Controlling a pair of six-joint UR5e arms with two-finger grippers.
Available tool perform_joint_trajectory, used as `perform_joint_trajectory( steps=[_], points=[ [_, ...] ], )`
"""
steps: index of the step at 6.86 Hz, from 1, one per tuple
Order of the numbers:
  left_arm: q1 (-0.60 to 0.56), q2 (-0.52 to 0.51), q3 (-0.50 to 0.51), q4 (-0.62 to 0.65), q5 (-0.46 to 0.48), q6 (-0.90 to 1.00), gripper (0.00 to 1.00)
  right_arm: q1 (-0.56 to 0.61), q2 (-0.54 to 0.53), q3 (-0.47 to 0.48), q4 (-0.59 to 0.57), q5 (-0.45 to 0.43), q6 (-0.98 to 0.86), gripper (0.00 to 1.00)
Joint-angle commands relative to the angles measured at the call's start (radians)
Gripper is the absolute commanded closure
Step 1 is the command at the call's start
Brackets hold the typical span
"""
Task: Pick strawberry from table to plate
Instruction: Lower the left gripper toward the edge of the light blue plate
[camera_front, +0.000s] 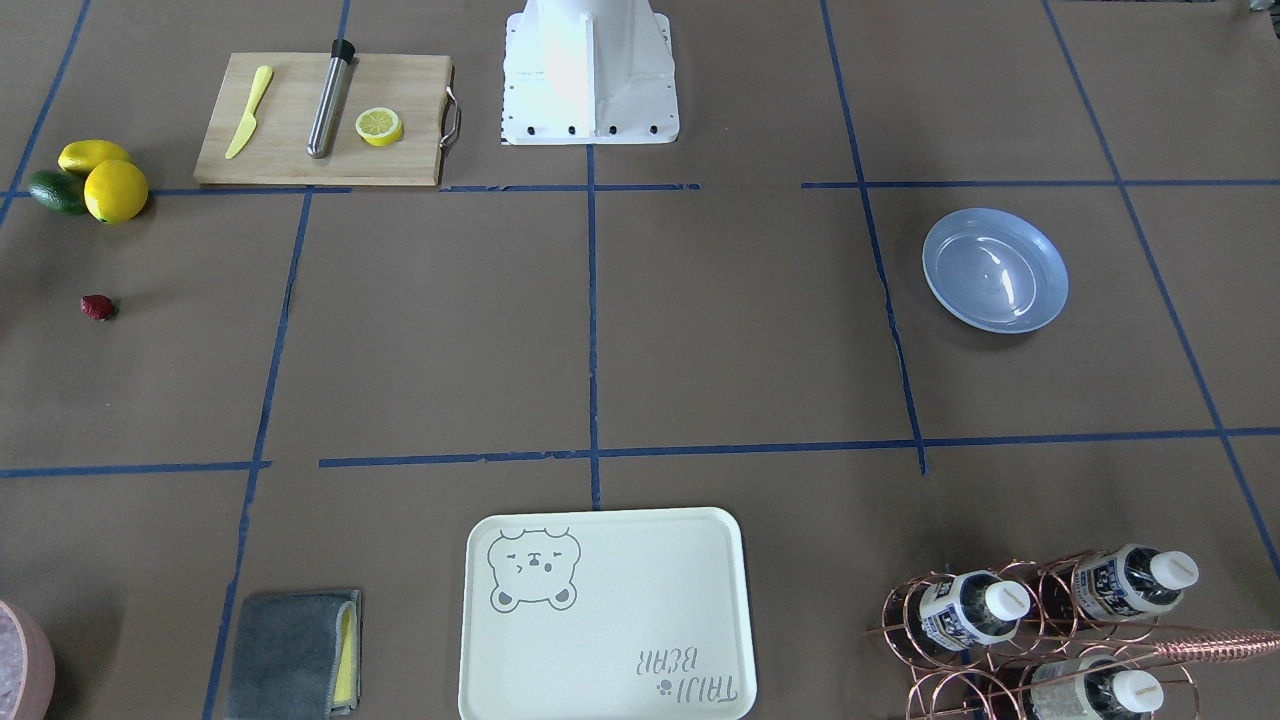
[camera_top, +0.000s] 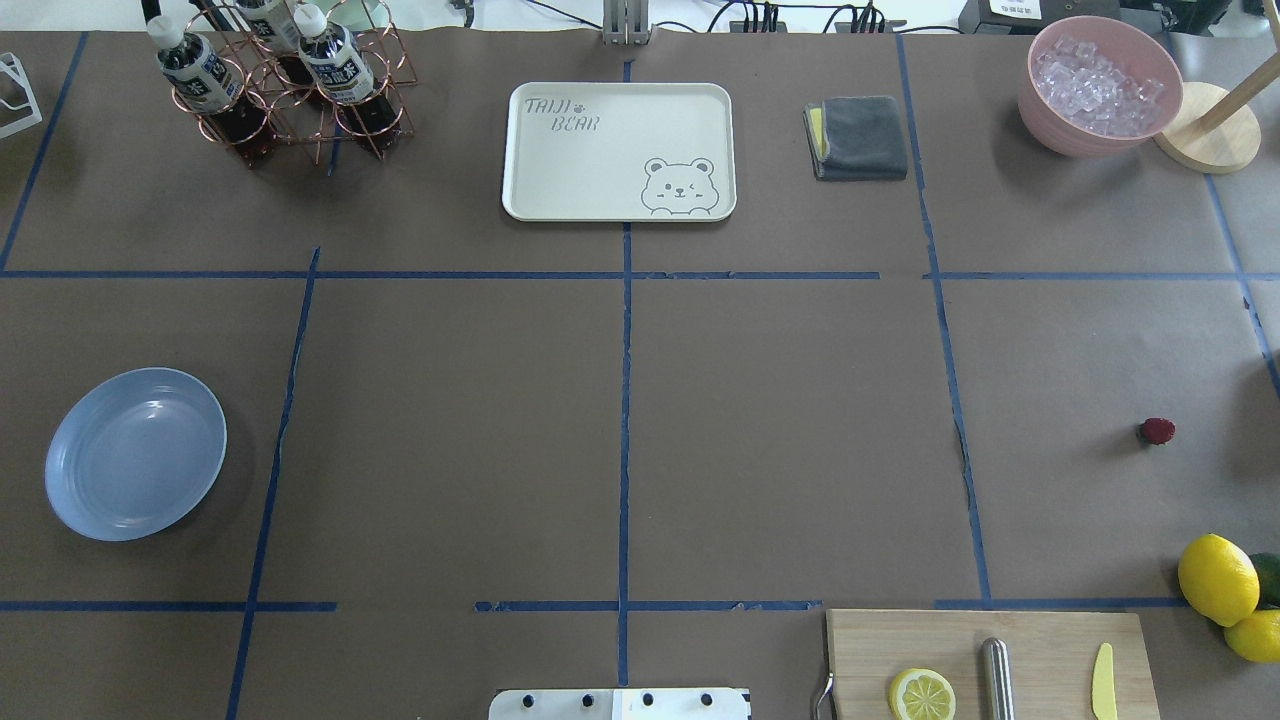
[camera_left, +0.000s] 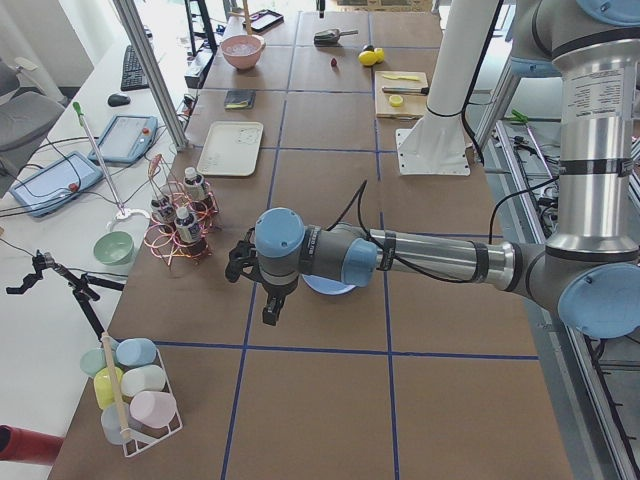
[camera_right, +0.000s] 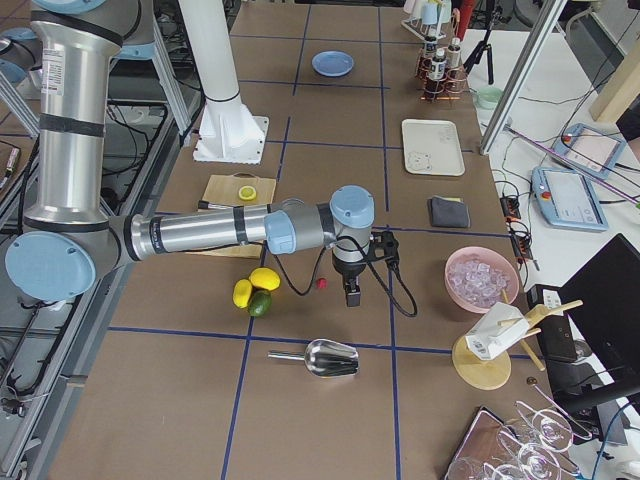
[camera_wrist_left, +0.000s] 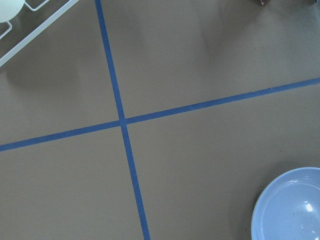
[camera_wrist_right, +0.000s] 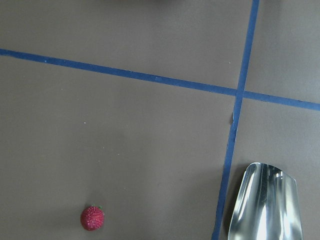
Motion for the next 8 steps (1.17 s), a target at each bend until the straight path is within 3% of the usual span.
perform_joint_trajectory(
  steps=[1, 3, 8],
  points=[
    [0.085, 0.007, 0.022, -0.103, -0.048, -0.010, 0.00, -0.021, -0.002, -0.001, 0.005, 0.002, 0.008, 0.00],
    [0.258, 0.006, 0.088, -0.202, -0.040, -0.111, 0.00, -0.035, 0.000, -0.001, 0.006, 0.028, 0.009, 0.00],
    [0.426, -0.002, 0.265, -0.444, -0.011, -0.222, 0.01, -0.044, 0.000, 0.002, 0.008, 0.071, 0.009, 0.00]
  ],
)
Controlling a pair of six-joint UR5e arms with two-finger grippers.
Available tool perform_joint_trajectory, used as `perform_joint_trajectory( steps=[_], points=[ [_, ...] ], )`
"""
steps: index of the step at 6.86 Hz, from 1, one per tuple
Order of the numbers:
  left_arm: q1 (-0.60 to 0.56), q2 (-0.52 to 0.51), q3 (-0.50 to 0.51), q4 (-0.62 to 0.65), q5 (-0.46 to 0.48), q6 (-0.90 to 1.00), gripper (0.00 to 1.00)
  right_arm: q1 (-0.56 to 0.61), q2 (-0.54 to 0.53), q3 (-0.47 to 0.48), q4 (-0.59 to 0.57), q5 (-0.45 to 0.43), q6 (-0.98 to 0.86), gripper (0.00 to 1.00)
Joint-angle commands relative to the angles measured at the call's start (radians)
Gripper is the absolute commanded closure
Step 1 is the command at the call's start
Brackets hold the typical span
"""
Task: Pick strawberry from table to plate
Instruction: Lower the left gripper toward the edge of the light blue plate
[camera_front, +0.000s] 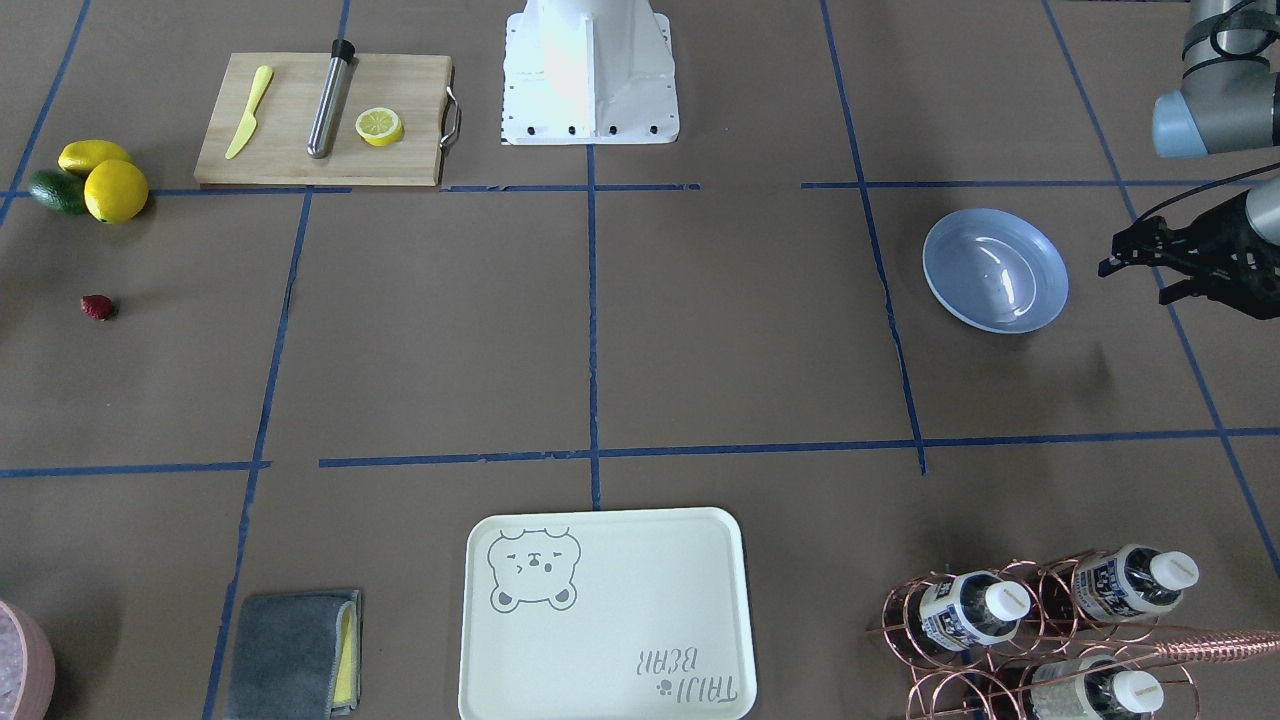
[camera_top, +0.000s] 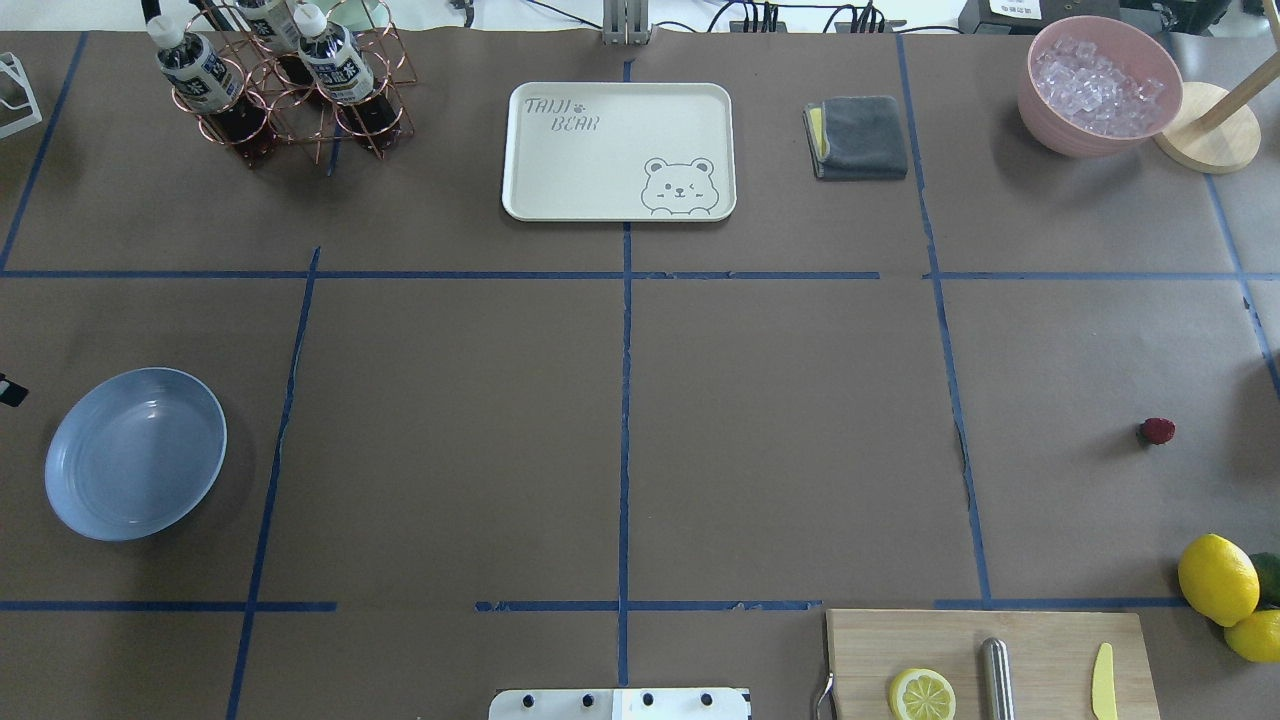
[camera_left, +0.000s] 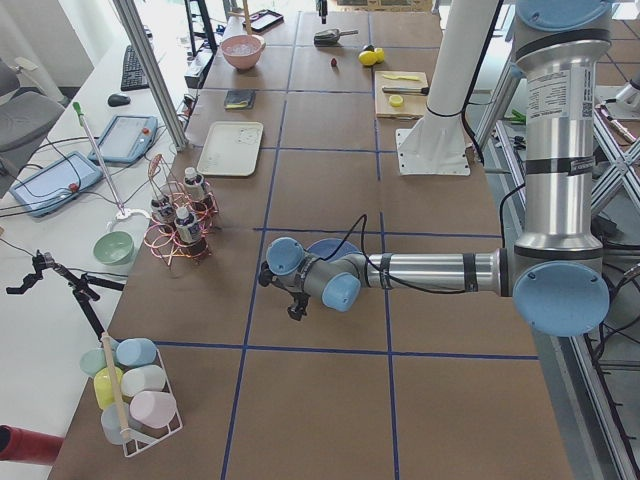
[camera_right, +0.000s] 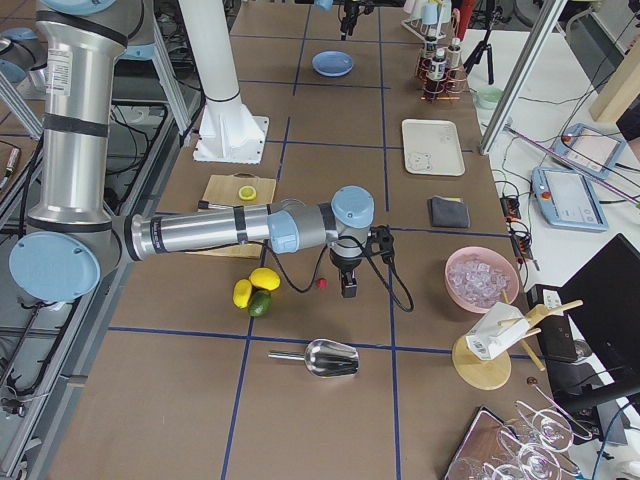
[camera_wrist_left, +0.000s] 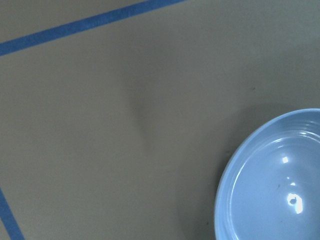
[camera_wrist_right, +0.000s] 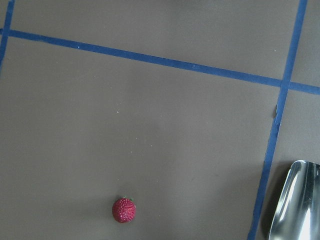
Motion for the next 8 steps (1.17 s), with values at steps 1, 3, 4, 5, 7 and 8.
perform_joint_trajectory(
  steps=[1, 3, 4, 5, 7, 8],
  points=[
    [0.077, -0.001, 0.027, -0.087, 0.008, -0.034, 0.01, -0.001, 0.000, 0.002, 0.000, 0.004, 0.000, 0.00],
    [0.109, -0.011, 0.024, -0.093, 0.009, -0.074, 0.02, -0.001, 0.000, 0.003, 0.000, 0.006, 0.000, 0.00],
    [0.115, -0.015, 0.024, -0.092, 0.008, -0.079, 0.06, -0.001, 0.000, 0.003, 0.000, 0.007, 0.000, 0.00],
    [0.126, -0.025, 0.024, -0.093, 0.009, -0.103, 0.11, -0.001, 0.000, 0.002, 0.000, 0.007, 0.000, 0.00],
    [0.142, -0.027, 0.026, -0.097, 0.011, -0.112, 0.27, -0.001, 0.000, 0.002, 0.000, 0.007, 0.000, 0.00],
    [0.143, -0.027, 0.027, -0.098, 0.031, -0.112, 0.32, -0.001, 0.000, 0.002, 0.000, 0.007, 0.000, 0.00]
  ],
)
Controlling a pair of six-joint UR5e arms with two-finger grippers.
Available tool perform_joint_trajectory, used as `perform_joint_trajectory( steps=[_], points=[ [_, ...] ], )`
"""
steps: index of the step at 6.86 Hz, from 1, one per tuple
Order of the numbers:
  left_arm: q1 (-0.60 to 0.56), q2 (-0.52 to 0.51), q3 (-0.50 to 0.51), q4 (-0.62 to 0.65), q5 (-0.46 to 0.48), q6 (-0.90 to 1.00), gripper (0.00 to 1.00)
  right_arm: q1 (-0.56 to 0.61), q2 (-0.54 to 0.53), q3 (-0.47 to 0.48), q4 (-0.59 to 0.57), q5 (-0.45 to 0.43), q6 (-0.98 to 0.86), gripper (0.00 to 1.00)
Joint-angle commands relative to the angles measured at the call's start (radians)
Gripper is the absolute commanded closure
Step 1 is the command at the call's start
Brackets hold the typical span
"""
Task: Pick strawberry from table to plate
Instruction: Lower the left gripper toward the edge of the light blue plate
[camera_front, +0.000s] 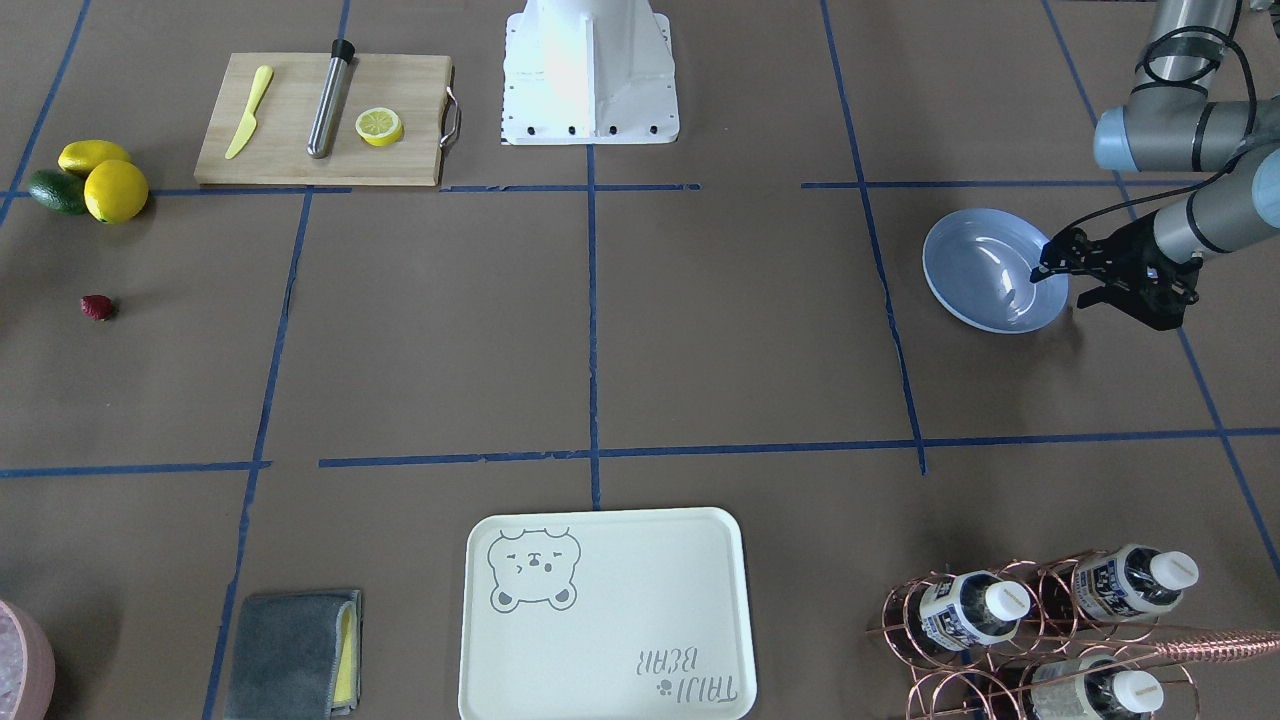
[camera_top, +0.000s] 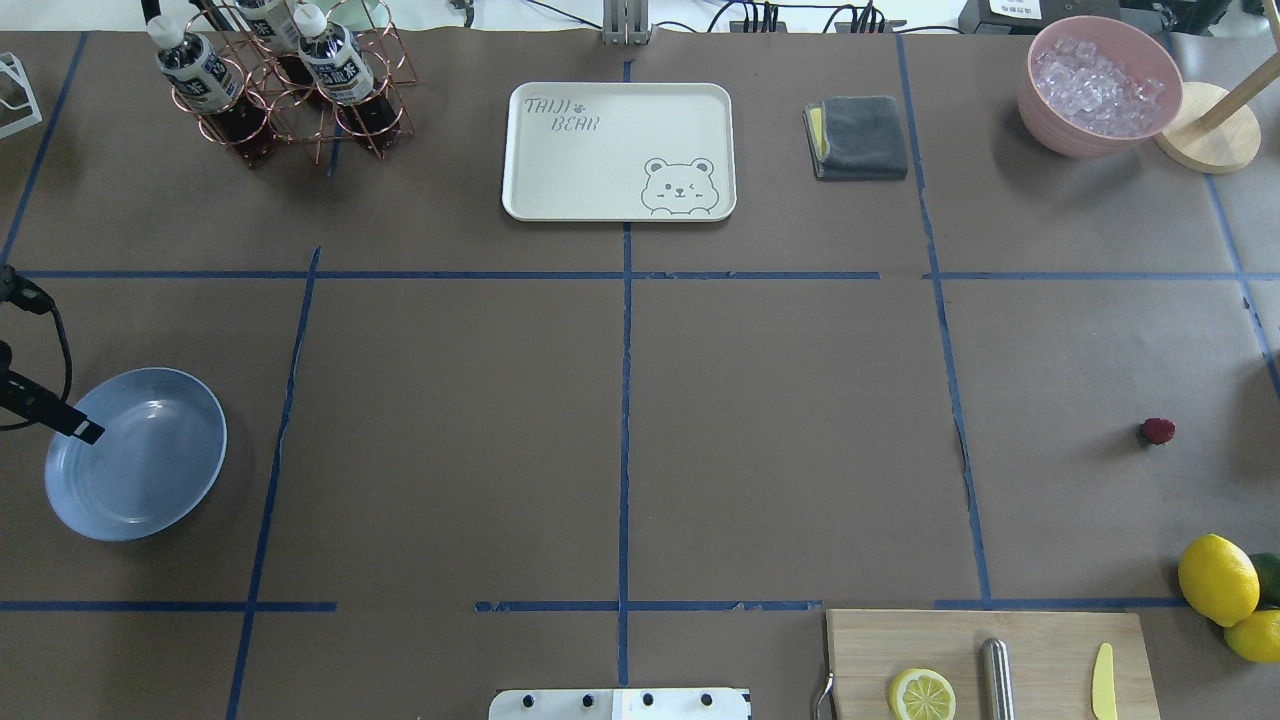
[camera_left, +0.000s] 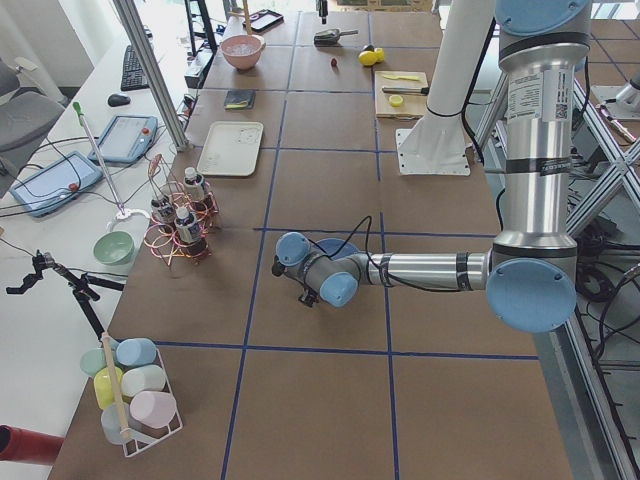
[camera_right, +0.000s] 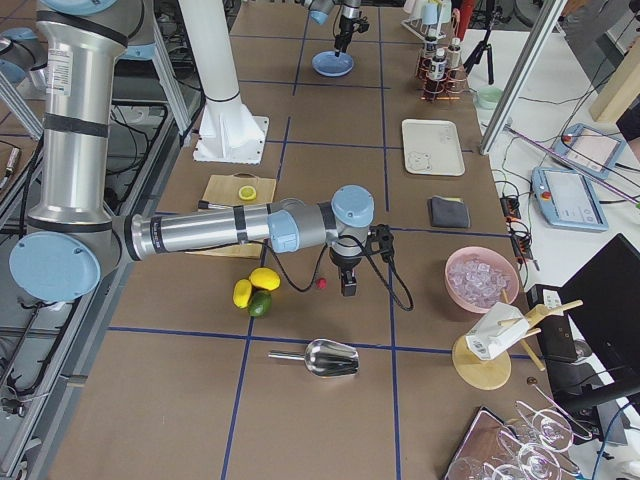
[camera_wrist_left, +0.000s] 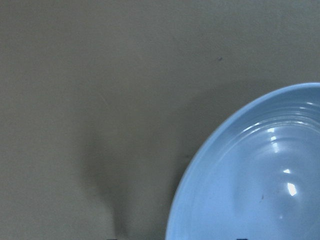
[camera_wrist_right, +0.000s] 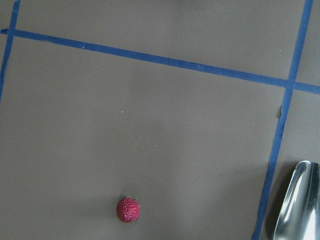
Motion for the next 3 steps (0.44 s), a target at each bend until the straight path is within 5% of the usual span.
perform_joint_trajectory(
  steps=[1, 3],
  points=[
    [0.005, 0.001, 0.002, -0.002, 0.025, -0.002, 0.33, 0.000, 0.000, 0.000, 0.000, 0.000, 0.000, 0.00],
    [0.005, 0.001, 0.000, -0.002, 0.025, -0.003, 0.79, 0.000, 0.000, 0.001, 0.000, 0.000, 0.002, 0.00]
  ],
)
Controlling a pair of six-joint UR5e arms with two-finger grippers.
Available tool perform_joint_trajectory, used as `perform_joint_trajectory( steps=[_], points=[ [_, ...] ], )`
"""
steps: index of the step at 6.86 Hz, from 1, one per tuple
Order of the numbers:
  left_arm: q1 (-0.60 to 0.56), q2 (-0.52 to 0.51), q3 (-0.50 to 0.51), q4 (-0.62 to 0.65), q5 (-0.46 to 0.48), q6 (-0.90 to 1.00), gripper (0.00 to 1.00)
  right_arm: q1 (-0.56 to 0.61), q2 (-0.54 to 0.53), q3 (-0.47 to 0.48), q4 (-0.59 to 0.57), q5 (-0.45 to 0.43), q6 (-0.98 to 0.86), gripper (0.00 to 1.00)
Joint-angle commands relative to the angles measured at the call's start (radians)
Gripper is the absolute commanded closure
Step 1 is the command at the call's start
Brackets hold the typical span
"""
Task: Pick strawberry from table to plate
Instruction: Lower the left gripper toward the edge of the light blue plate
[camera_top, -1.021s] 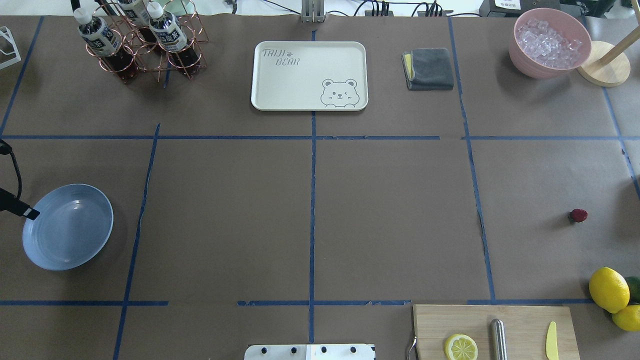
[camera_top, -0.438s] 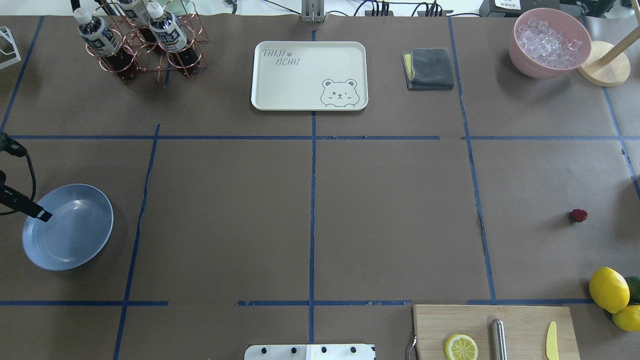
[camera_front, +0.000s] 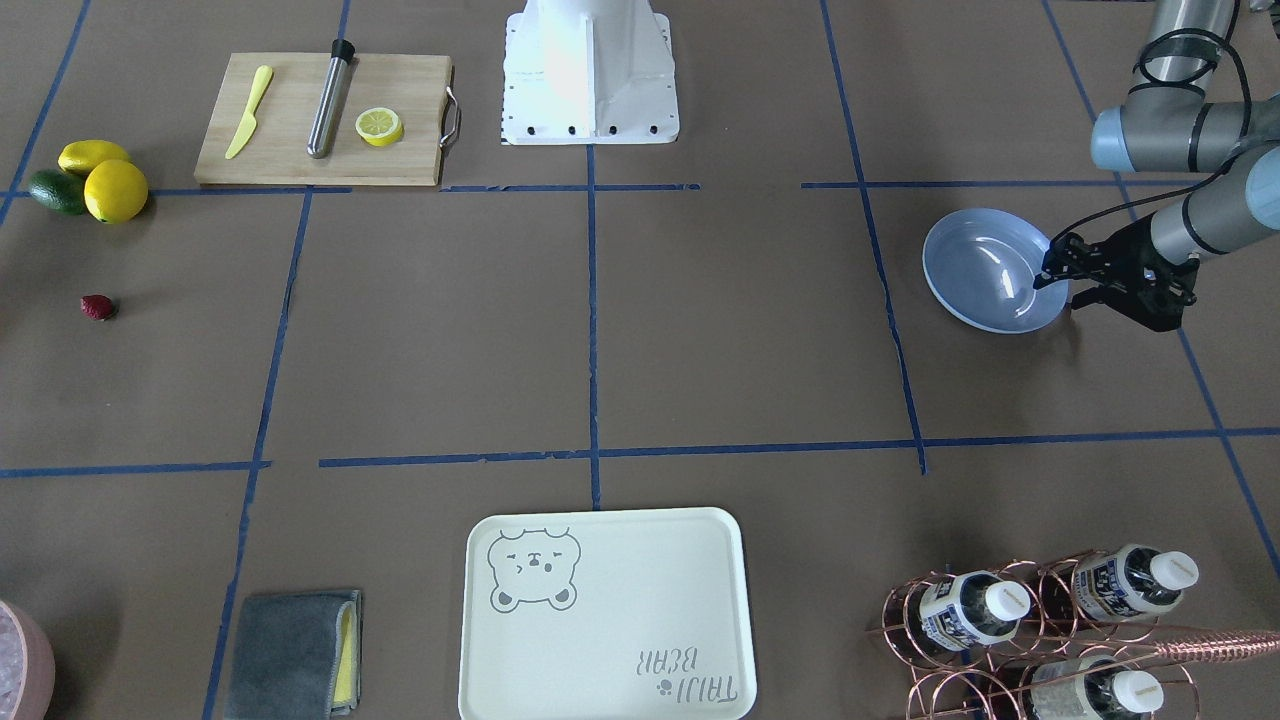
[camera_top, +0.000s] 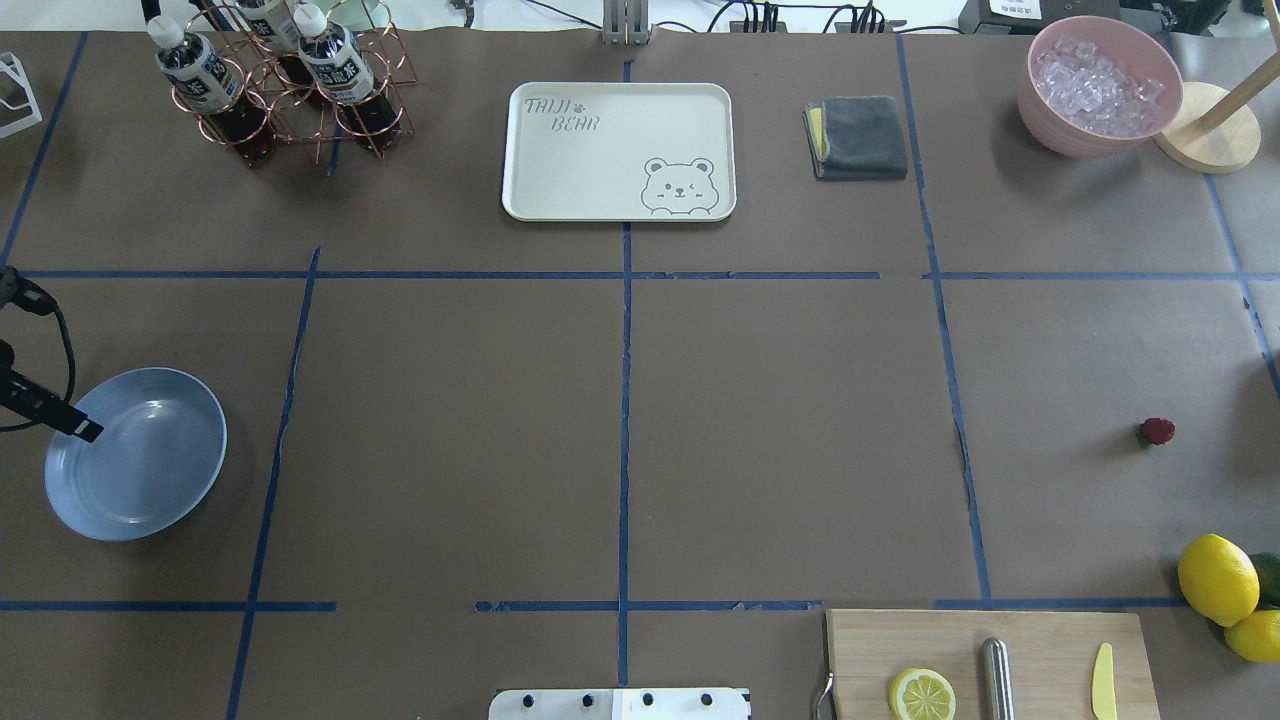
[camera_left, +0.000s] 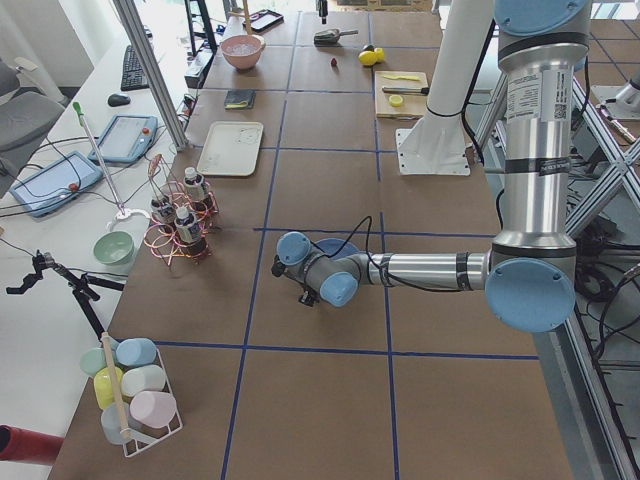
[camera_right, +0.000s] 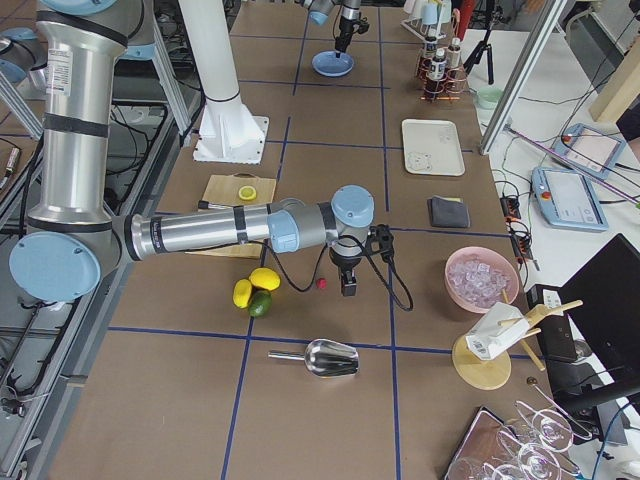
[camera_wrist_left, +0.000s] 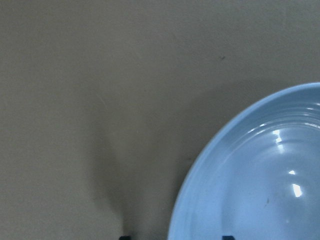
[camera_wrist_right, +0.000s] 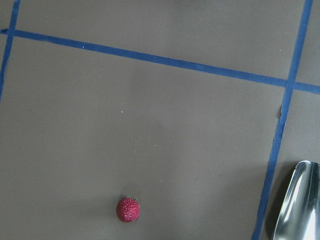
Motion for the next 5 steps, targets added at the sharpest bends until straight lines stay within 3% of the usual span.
perform_joint_trajectory(
  steps=[1, 2, 5],
  points=[
    [0.001, 0.000, -0.002, 0.000, 0.002, -0.001, 0.93, 0.000, 0.000, 0.000, -0.002, 0.000, -0.001, 0.00],
    [-0.001, 0.002, -0.006, 0.000, 0.002, -0.022, 1.00, 0.000, 0.000, 0.001, 0.000, 0.000, 0.001, 0.00],
    [-0.001, -0.042, -0.193, -0.002, -0.009, -0.379, 1.00, 0.000, 0.000, 0.003, 0.000, 0.000, 0.001, 0.00]
  ],
)
